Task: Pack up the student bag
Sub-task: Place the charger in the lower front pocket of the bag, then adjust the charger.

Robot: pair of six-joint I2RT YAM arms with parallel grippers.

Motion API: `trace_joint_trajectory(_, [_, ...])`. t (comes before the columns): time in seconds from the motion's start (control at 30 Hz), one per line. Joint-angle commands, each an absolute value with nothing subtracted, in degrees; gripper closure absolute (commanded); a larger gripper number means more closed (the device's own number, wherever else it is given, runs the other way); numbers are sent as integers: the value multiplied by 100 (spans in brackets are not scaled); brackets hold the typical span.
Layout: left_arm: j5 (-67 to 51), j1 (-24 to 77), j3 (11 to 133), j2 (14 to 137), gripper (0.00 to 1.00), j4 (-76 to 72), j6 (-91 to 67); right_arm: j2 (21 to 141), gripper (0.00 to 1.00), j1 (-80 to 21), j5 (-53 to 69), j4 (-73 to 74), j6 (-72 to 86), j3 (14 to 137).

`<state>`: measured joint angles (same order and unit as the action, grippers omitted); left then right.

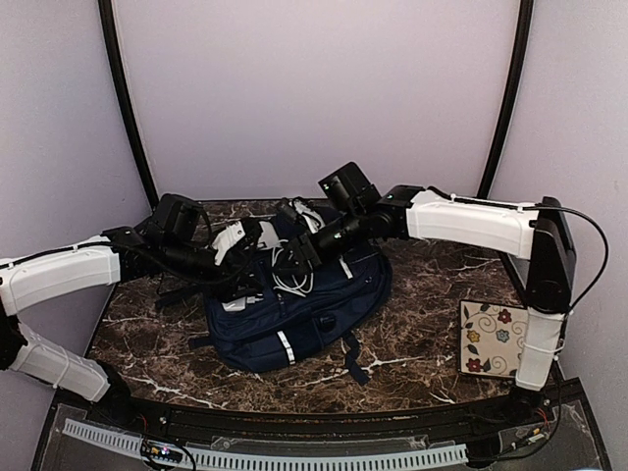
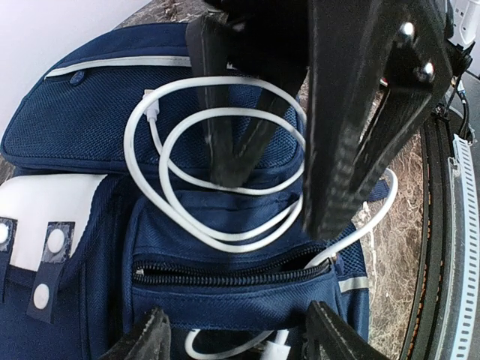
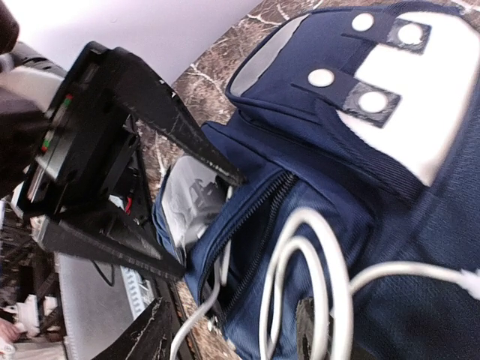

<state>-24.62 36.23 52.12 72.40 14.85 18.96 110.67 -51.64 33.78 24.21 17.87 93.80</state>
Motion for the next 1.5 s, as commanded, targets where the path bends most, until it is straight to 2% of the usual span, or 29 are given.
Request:
trace_joint_trajectory(0.0, [-2598,3579,5147,7210,35,1535,1976,10498,42,-5132,2484,3144,1225,9403])
trace_joint_trajectory(0.13, [-2639,3577,5182,7271,35,1533,1967,10091,28,-5198,2380,3150,911,8930])
trace_joint_trajectory(0.23, [-2602,3577,5190,7285,35,1506,1974,9962,25,-5376,2349,2923,917,8587])
trace_joint_trajectory(0.33, [-2569,3573,5228,7314,35,1483,1990,9975,17,-5821,2106,2930,628,8547])
trace_joint_trajectory(0.5, [-2739,3571,5344,7381,35,1592,2018,10064,16,-6007,1609,2683,532,8411])
trace_joint_trajectory(0.57, [-2751,3568,5367,7383,34,1607,2027,10189,24,-5985,1229,2701,588,8508])
trace_joint_trajectory(0.6, [-2759,3568,5366,7371,35,1613,2030,10240,32,-5940,1143,2713,638,8588])
trace_joint_trajectory(0.8, [-2801,3576,5374,7248,34,1589,2087,10187,99,-5669,1566,2119,1013,8606])
trace_joint_trajectory(0.97, [-3062,3575,5344,7119,36,1543,2415,10470,100,-5399,2485,1491,1418,8680])
trace_joint_trajectory(1.17, [-2804,3569,5533,7075,36,1853,2611,11601,100,-5268,3669,1419,2008,9331])
trace_joint_trajectory(1.23, [-2649,3560,5533,7029,32,2075,2524,11763,100,-5351,3954,1322,2209,9349])
trace_joint_trajectory(1.37, [-2334,3560,5124,6700,16,1995,2179,11886,100,-5509,4584,915,2679,9178])
trace_joint_trajectory(1.47, [-2186,3560,4844,6460,14,1847,2000,12137,100,-5568,4937,759,2948,9197])
